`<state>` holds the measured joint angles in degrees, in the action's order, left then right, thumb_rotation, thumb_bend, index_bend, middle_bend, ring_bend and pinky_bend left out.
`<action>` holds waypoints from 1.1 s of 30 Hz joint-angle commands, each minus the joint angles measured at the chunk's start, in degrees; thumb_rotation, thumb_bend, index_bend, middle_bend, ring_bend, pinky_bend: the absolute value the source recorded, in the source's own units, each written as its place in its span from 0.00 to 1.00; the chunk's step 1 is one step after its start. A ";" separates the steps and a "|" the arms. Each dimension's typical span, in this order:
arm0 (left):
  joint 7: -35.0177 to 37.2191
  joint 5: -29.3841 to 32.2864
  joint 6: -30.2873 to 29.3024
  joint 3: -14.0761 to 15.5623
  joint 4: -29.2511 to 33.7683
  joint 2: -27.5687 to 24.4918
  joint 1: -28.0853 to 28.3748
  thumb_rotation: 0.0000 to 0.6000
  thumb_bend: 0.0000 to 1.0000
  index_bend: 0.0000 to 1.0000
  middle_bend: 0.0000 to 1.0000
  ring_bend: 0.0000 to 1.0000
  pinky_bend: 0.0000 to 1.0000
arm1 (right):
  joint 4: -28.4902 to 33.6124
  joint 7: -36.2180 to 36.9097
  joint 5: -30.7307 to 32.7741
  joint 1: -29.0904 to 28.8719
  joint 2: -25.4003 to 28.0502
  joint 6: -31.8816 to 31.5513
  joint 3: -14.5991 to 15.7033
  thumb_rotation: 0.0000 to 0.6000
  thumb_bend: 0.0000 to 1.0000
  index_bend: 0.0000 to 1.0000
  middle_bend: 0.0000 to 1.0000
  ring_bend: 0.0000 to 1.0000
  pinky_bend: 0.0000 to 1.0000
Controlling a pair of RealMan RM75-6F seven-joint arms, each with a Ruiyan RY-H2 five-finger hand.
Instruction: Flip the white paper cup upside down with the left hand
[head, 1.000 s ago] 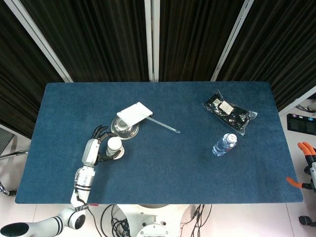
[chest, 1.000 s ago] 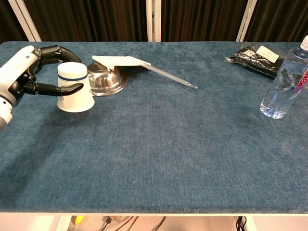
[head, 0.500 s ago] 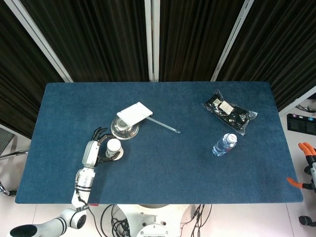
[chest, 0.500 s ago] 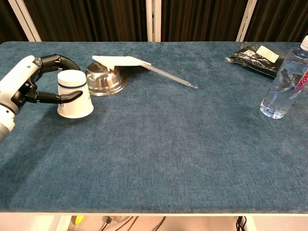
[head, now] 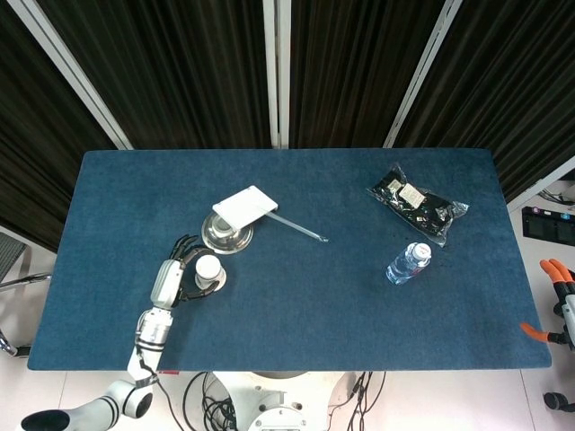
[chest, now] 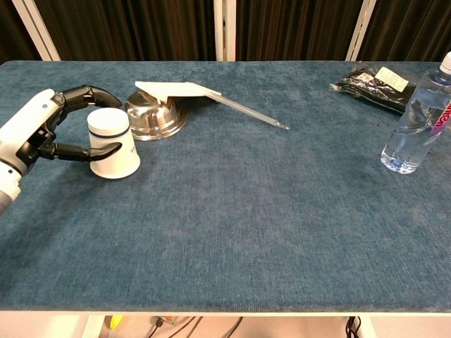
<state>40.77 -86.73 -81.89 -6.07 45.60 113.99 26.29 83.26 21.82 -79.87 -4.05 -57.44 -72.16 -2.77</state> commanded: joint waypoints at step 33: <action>-49.41 3.05 -10.84 8.71 38.41 -43.76 -18.97 1.00 0.13 0.09 0.04 0.00 0.13 | 1.13 -11.47 -4.83 2.31 -4.08 -12.31 -0.87 1.00 0.05 0.00 0.00 0.00 0.00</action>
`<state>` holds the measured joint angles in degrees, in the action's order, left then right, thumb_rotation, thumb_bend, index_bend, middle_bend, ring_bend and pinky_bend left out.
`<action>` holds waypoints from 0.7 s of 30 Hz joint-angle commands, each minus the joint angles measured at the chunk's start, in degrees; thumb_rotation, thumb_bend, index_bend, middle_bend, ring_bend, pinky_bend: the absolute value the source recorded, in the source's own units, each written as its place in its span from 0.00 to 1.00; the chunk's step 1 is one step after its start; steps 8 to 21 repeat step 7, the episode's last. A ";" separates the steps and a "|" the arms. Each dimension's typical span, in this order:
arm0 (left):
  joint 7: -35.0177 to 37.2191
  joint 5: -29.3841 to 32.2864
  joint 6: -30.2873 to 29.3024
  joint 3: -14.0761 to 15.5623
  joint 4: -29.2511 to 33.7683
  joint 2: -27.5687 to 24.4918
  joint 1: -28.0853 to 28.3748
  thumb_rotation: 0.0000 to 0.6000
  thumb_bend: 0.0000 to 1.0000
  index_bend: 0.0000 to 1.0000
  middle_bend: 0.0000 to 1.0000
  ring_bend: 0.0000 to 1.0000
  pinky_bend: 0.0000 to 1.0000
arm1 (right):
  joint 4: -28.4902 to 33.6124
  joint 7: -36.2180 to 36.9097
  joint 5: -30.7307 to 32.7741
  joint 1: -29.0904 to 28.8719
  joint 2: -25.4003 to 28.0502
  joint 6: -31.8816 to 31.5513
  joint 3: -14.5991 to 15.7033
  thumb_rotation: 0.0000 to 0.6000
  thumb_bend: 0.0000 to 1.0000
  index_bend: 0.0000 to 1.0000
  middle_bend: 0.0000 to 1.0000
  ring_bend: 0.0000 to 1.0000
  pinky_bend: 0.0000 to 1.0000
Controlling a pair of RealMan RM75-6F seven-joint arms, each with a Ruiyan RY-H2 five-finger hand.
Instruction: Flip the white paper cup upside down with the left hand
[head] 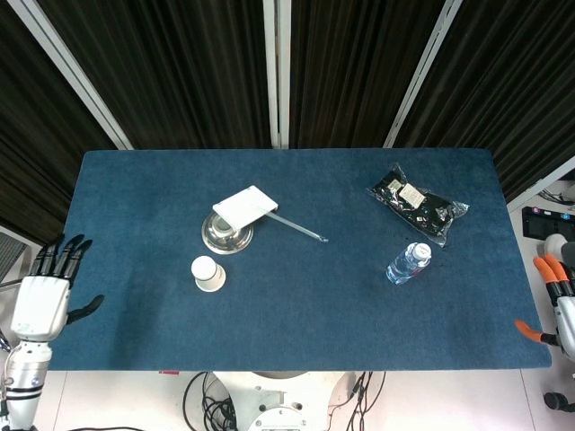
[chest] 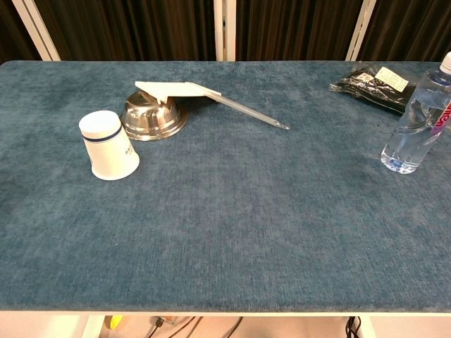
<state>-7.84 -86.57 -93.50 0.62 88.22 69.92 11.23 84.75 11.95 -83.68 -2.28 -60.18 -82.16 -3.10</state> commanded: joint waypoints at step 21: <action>3.92 0.61 0.17 2.87 -3.80 -1.09 -6.06 1.00 0.13 0.08 0.03 0.00 0.09 | -1.39 -1.52 -3.69 1.52 -2.77 -6.85 -0.61 1.00 0.05 0.00 0.00 0.00 0.00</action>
